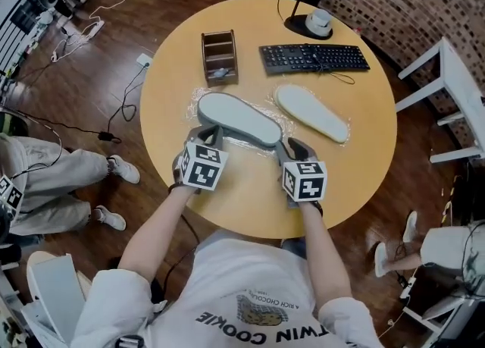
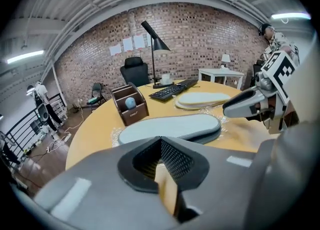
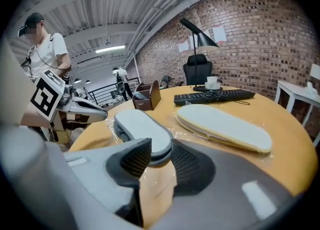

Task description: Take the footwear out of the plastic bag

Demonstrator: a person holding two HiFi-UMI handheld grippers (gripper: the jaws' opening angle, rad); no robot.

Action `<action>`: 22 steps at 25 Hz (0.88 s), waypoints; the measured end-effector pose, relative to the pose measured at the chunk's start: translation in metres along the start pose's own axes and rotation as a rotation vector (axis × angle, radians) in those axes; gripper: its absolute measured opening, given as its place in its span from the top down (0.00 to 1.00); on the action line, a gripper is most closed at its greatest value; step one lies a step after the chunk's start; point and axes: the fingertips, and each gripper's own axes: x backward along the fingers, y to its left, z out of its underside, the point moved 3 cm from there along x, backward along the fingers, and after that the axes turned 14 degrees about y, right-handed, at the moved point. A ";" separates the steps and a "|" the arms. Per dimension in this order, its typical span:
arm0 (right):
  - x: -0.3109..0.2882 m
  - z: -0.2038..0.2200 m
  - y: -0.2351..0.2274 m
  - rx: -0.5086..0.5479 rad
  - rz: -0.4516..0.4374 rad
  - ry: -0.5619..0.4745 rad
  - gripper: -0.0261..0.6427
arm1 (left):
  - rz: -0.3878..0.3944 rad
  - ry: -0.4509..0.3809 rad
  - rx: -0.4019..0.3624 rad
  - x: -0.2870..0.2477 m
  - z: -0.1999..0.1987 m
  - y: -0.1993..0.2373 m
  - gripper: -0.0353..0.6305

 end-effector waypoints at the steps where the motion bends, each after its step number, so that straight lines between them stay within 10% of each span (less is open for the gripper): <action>1: 0.007 0.002 0.000 0.017 -0.014 -0.006 0.79 | 0.000 -0.009 0.008 0.005 -0.003 -0.012 0.94; 22: 0.167 0.104 -0.062 0.243 -0.312 -0.107 0.81 | -0.102 -0.130 0.193 0.084 -0.026 -0.290 0.94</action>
